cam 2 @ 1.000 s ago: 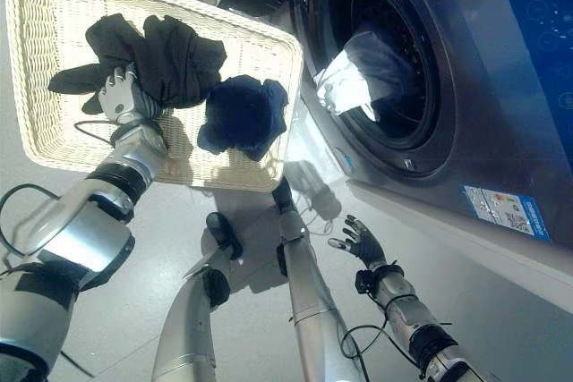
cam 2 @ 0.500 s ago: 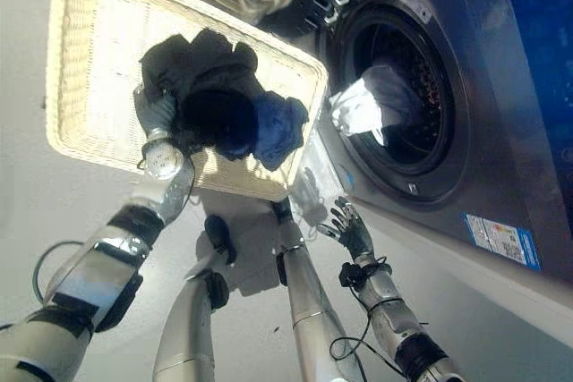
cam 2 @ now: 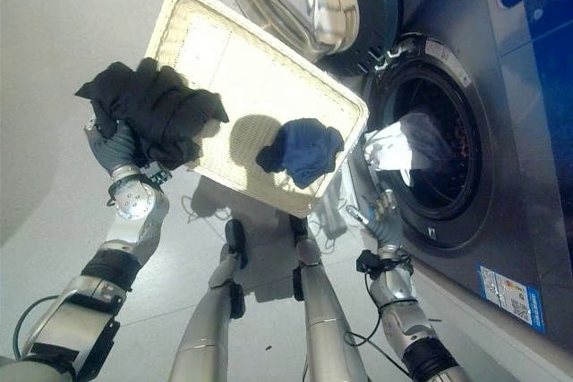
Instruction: Put the clothes into the washing machine.
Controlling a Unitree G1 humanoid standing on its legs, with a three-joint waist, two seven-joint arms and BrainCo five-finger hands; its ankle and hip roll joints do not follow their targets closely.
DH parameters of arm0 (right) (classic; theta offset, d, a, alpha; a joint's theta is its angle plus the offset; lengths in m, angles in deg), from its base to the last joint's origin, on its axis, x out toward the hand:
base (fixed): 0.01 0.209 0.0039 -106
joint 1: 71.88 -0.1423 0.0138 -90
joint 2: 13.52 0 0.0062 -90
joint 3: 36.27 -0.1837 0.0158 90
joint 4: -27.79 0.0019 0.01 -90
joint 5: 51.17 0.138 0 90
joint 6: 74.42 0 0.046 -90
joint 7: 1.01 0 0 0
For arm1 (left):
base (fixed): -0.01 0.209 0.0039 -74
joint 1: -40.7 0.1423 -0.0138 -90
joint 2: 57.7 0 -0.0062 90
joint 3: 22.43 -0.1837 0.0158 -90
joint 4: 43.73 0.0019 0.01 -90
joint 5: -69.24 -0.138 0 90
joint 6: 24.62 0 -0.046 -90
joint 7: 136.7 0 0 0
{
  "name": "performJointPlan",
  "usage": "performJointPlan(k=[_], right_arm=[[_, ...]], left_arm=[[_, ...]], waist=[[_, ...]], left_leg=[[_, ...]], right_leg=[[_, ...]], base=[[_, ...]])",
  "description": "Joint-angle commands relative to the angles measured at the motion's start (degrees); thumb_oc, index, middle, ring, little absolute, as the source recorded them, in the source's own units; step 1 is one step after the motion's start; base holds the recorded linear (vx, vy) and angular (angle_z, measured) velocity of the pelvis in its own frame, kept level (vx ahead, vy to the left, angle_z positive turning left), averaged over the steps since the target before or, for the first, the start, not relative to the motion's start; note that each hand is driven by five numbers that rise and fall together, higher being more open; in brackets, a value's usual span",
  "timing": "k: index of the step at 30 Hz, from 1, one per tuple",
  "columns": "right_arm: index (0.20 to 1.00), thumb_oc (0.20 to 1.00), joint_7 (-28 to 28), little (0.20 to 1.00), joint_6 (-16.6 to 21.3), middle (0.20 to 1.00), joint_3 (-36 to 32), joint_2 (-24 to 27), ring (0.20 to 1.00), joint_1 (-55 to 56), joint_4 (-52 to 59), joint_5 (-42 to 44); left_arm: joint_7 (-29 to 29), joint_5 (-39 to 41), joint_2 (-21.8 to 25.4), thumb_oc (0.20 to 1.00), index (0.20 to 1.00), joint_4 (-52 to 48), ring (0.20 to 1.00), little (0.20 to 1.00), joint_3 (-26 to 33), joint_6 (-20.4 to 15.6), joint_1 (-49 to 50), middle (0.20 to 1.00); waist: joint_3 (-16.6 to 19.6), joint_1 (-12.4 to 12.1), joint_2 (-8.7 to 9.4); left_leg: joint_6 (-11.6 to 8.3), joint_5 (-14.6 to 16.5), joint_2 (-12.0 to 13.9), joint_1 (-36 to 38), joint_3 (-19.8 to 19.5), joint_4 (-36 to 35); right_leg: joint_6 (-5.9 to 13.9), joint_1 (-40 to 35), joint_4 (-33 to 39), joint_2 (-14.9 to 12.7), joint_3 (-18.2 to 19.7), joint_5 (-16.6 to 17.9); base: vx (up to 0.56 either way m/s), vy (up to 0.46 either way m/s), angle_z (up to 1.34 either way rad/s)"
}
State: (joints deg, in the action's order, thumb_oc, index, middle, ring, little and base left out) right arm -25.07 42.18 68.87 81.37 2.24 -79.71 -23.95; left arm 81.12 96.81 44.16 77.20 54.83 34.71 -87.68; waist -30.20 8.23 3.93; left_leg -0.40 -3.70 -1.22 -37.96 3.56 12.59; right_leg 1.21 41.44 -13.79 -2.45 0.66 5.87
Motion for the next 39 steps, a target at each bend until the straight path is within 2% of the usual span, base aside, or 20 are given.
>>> performJointPlan(k=[1, 2, 3, 5, 6, 8, 10, 12, 16, 18, 19, 25, 34, 35, 37, 39], right_arm=[[1.0, 1.0, -2.4, 1.0, 4.7, 1.0, -3.5, 2.7, 1.0, 1.7, 7.7, -8.4], [1.0, 1.0, -2.3, 1.0, 4.3, 1.0, -3.6, 2.9, 1.0, 1.4, 8.2, -9.4], [1.0, 1.0, 0.2, 1.0, 2.9, 1.0, -3.6, 4.2, 1.0, -0.6, 11.3, -13.5], [1.0, 1.0, 1.9, 1.0, 1.9, 1.0, -3.3, 4.7, 1.0, -1.4, 12.0, -14.7], [1.0, 1.0, 6.7, 1.0, -0.9, 1.0, -1.7, 6.4, 1.0, -3.5, 13.0, -17.0], [1.0, 1.0, 8.0, 1.0, -2.3, 1.0, -1.0, 7.1, 1.0, -4.6, 13.3, -18.2], [1.0, 1.0, 9.8, 1.0, -5.1, 1.0, 2.3, 8.9, 1.0, -7.3, 13.5, -23.1], [1.0, 1.0, 11.3, 1.0, -9.1, 1.0, 7.2, 11.4, 1.0, -12.1, 13.2, -27.1], [1.0, 1.0, 13.3, 1.0, -12.0, 1.0, 13.3, 12.7, 1.0, -18.3, 10.7, -26.7], [1.0, 1.0, 14.2, 1.0, -12.4, 1.0, 14.5, 12.7, 1.0, -19.6, 10.0, -26.2], [1.0, 1.0, 15.8, 1.0, -14.0, 1.0, 16.8, 12.5, 1.0, -21.7, 9.3, -25.0], [1.0, 1.0, 19.7, 1.0, -17.3, 1.0, 20.4, 13.4, 1.0, -24.2, 9.9, -20.2], [1.0, 1.0, 29.4, 1.0, -23.5, 1.0, 23.2, 12.3, 1.0, -23.1, 10.1, -0.7], [1.0, 1.0, 31.8, 1.0, -26.2, 1.0, 23.8, 11.4, 1.0, -22.7, 9.7, 3.0], [1.0, 1.0, 32.1, 1.0, -27.0, 1.0, 23.8, 11.3, 1.0, -22.7, 9.6, 3.8], [1.0, 1.0, 36.7, 1.0, -31.9, 1.0, 24.9, 10.9, 1.0, -22.0, 9.6, 10.0]], left_arm=[[-6.5, -5.4, -0.7, 0.2, 0.2, -6.3, 0.2, 0.2, 1.8, -4.4, 0.4, 0.2], [-7.7, -5.2, -0.7, 0.2, 0.2, -7.0, 0.2, 0.2, 1.8, -4.0, 0.9, 0.2], [-15.9, -3.4, -0.7, 0.2, 0.2, -11.0, 0.2, 0.2, 0.6, -2.5, 3.3, 0.2], [-18.7, -2.8, -0.6, 0.2, 0.2, -12.2, 0.2, 0.2, 0.0, -1.9, 4.1, 0.2], [-24.6, -1.1, -0.4, 0.2, 0.2, -13.8, 0.2, 0.2, -1.4, -0.7, 4.9, 0.2], [-25.8, -0.9, 0.0, 0.2, 0.2, -14.5, 0.2, 0.2, -1.9, 0.0, 4.8, 0.2], [-30.1, 1.3, 0.6, 0.2, 0.2, -15.2, 0.2, 0.2, -4.0, 1.3, 4.8, 0.2], [-37.1, 6.1, 1.2, 0.2, 0.2, -15.8, 0.2, 0.2, -6.0, 2.7, 4.4, 0.2], [-46.6, 12.2, 1.1, 0.2, 0.2, -17.0, 0.2, 0.2, -9.8, 4.3, 4.4, 0.2], [-48.2, 13.3, 1.3, 0.2, 0.2, -17.5, 0.2, 0.2, -10.6, 5.1, 4.0, 0.2], [-50.3, 14.8, 1.5, 0.2, 0.2, -18.7, 0.2, 0.2, -12.3, 6.7, 3.2, 0.2], [-53.4, 16.4, 2.8, 0.2, 0.2, -21.0, 0.2, 0.2, -15.3, 10.0, 1.5, 0.2], [-54.4, 17.2, 3.8, 0.2, 0.2, -23.1, 0.2, 0.2, -18.9, 12.7, 0.1, 0.2], [-54.1, 16.9, 3.7, 0.2, 0.2, -23.2, 0.2, 0.2, -19.7, 12.7, -0.2, 0.2], [-54.1, 16.9, 3.7, 0.2, 0.2, -23.2, 0.2, 0.2, -19.7, 12.7, -0.3, 0.2], [-54.2, 16.8, 4.0, 0.2, 0.2, -23.6, 0.2, 0.2, -20.3, 12.7, -0.5, 0.2]], waist=[[0.4, -0.9, -4.48], [0.4, -1.0, -4.62], [0.4, -1.9, -5.41], [0.4, -2.2, -5.65], [0.4, -2.7, -6.08], [0.4, -2.8, -6.24], [0.4, -3.2, -6.36], [0.4, -3.8, -6.33], [0.4, -4.5, -6.2], [0.4, -4.6, -6.21], [0.4, -5.0, -6.19], [0.4, -5.3, -6.03], [0.4, -5.3, -5.36], [0.4, -5.3, -5.17], [0.4, -5.3, -5.15], [0.4, -5.3, -5.0]], left_leg=[[-0.76, 2.3, -1.9, 3.7, 1.1, -2.8], [-0.8, 2.2, -1.8, 4.0, 1.1, -2.9], [-1.04, 1.8, -1.7, 5.4, 0.7, -3.6], [-1.12, 1.6, -1.7, 5.7, 0.6, -3.8], [-1.35, 1.3, -1.6, 6.4, 0.5, -4.2], [-1.4, 1.0, -1.6, 6.3, 0.5, -4.4], [-1.62, 0.9, -1.5, 7.1, 0.6, -4.8], [-1.75, 0.4, -1.4, 7.6, 0.8, -5.4], [-1.8, 0.4, -1.5, 8.6, 1.2, -6.0], [-1.83, 0.2, -1.4, 8.4, 1.4, -6.2], [-1.87, -0.1, -1.4, 8.7, 1.7, -6.6], [-1.84, -0.5, -1.4, 8.6, 1.8, -6.8], [-1.84, -0.8, -1.1, 9.2, 2.1, -7.5], [-1.93, -0.9, -1.0, 9.2, 2.1, -7.7], [-1.95, -1.0, -1.0, 9.0, 2.1, -7.7], [-2.02, -1.3, -0.9, 8.9, 2.1, -8.1]], right_leg=[[1.51, -3.1, -1.3, 2.9, -3.4, -5.4], [1.52, -3.4, -1.5, 2.8, -3.6, -5.7], [1.52, -5.0, -2.3, 2.4, -4.3, -6.8], [1.54, -5.4, -2.6, 2.3, -4.6, -7.1], [1.55, -6.1, -2.9, 2.0, -5.1, -7.6], [1.51, -6.1, -2.6, 2.0, -5.3, -7.3], [1.58, -7.1, -2.3, 1.7, -5.8, -7.5], [1.71, -7.8, -0.4, 1.3, -6.4, -6.5], [1.92, -9.3, 2.7, 0.8, -7.2, -5.1], [1.91, -9.3, 3.3, 0.8, -7.3, -4.7], [2.0, -9.7, 4.3, 0.6, -7.8, -4.0], [1.92, -9.9, 4.4, 0.5, -8.3, -3.7], [1.93, -10.2, 5.0, 0.7, -8.6, -3.4], [1.93, -10.1, 5.2, 0.8, -8.7, -3.2], [1.92, -10.0, 5.3, 0.8, -8.7, -3.0], [1.88, -9.9, 5.6, 1.0, -8.7, -2.9]], base=[[-0.02, 0.005, 0.07], [-0.02, 0.006, 0.04], [-0.01, 0.002, 0.06], [0.0, 0.005, 0.11], [0.0, 0.01, 0.12], [0.0, 0.004, 0.05], [0.01, -0.016, 0.12], [-0.01, -0.011, 0.15], [-0.01, 0.001, 0.03], [-0.01, 0.006, -0.02], [-0.01, 0.006, -0.04], [-0.01, -0.009, -0.02], [0.0, 0.0, 0.0], [0.0, 0.0, 0.0], [0.0, -0.004, -0.02], [-0.01, -0.017, -0.05]])
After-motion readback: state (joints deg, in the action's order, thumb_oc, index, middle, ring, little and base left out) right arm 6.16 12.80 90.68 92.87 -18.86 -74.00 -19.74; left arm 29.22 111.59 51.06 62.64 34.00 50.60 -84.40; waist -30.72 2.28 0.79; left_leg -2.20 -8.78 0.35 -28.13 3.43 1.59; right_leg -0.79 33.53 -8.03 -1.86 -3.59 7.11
